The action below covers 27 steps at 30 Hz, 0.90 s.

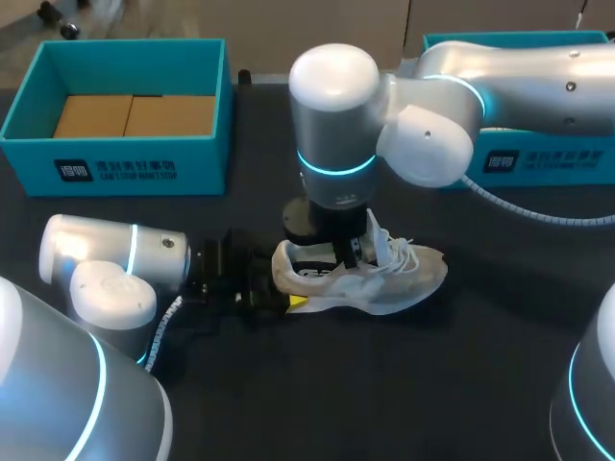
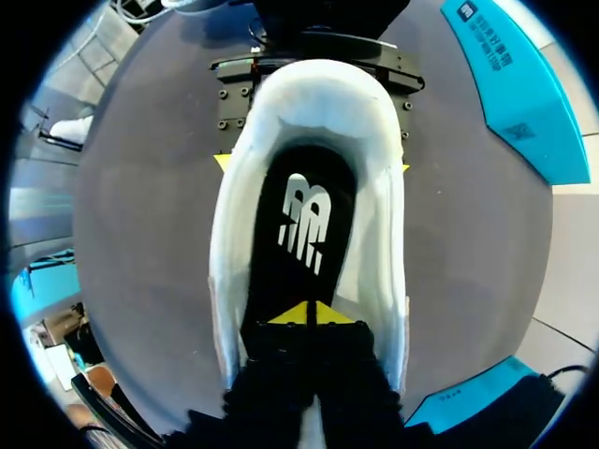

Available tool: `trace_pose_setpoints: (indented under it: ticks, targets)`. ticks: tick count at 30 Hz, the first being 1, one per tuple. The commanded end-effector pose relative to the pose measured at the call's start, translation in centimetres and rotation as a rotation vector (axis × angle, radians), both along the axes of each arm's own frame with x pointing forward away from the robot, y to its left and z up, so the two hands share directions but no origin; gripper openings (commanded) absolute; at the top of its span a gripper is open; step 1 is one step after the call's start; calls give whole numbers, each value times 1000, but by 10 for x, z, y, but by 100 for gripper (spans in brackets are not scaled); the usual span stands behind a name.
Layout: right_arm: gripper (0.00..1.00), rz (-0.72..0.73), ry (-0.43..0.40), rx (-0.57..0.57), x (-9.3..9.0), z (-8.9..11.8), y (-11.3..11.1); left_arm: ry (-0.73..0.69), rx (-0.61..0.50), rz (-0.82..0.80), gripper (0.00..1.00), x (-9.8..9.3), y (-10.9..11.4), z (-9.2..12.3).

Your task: Take the shoe out of the shoebox, open the shoe tongue, remove and reinsert the insole, then place the shoe into the shoebox

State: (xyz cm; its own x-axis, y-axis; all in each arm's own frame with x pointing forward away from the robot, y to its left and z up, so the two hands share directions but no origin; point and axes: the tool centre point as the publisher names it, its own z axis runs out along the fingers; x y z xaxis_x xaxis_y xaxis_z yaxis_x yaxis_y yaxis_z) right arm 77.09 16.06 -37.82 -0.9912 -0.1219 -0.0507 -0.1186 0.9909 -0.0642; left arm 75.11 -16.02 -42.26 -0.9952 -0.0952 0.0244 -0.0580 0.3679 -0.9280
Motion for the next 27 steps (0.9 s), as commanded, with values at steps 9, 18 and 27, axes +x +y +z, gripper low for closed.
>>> trace_pose_setpoints:
  ticks: [9, 18, 27]
  targets:
    - [28, 6, -1, 14, 7, -10, 6, 0, 3, 0, 0, -1, 0, -1]
    - [29, 26, 41, 43, 9, -29, 13, 0, 3, 0, 0, -1, 0, -1]
    - [1, 29, 82, 56, -2, -39, 19, 0, 3, 0, 0, -1, 0, -1]
